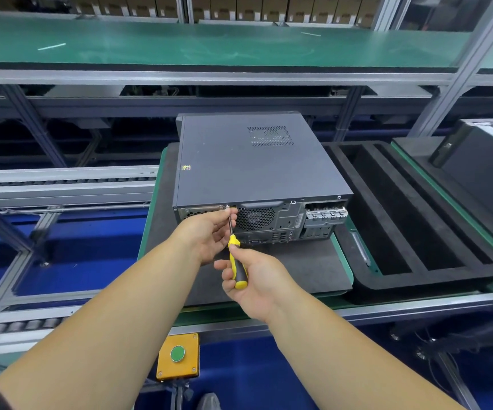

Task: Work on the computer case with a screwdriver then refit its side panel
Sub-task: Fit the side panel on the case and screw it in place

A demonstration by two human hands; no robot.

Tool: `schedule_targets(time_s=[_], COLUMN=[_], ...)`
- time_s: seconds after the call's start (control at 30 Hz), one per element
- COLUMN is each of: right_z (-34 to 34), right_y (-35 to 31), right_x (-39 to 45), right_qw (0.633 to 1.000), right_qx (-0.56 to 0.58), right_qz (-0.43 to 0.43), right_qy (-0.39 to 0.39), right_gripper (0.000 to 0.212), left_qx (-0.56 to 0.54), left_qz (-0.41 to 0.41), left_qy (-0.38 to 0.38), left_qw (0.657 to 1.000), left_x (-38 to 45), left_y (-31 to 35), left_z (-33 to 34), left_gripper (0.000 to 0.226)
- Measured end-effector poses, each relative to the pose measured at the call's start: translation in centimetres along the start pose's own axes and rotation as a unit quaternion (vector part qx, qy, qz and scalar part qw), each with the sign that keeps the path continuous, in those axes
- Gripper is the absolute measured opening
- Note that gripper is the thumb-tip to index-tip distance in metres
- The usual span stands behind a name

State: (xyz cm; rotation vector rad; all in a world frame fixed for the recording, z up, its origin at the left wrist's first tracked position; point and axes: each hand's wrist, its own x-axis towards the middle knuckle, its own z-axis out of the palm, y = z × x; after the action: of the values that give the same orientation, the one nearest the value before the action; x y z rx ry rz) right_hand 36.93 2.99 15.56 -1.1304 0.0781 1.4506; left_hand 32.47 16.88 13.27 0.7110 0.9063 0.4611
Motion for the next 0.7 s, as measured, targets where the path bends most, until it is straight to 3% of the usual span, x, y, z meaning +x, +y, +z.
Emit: schedule_targets(time_s=[0.17,0.3,0.4,0.6,0.7], right_z=[0.00,-0.16,-0.07,0.55,0.61], right_y=[-0.13,-0.31,-0.35,-0.14,-0.29], right_x=[-0.14,-0.03,-0.04,0.11,0.35], right_qw=[0.999,0.997,0.998,0.999,0.998], right_qx=[0.023,-0.009,0.000,0.034,0.017], right_qz=[0.009,0.020,0.034,0.007,0.023], right_qy=[0.032,0.069,0.056,0.042,0.056], right_gripper=[0.017,0.030,0.039,0.016,0.032], left_qx=[0.018,0.036,0.040,0.034,0.040], left_qz=[0.009,0.019,0.021,0.013,0.022], left_qy=[0.010,0.034,0.048,0.036,0.017], left_qw=[1.000,0.999,0.998,0.999,0.999], left_x=[-0.04,-0.13,-0.07,-0.09,-0.13], left_y=[0.00,-0.07,-0.02,0.04,0.05], left_z=[0.08,0.29,0.45,0.55,0.18], left_gripper=[0.013,0.016,0.019,0.012,0.014])
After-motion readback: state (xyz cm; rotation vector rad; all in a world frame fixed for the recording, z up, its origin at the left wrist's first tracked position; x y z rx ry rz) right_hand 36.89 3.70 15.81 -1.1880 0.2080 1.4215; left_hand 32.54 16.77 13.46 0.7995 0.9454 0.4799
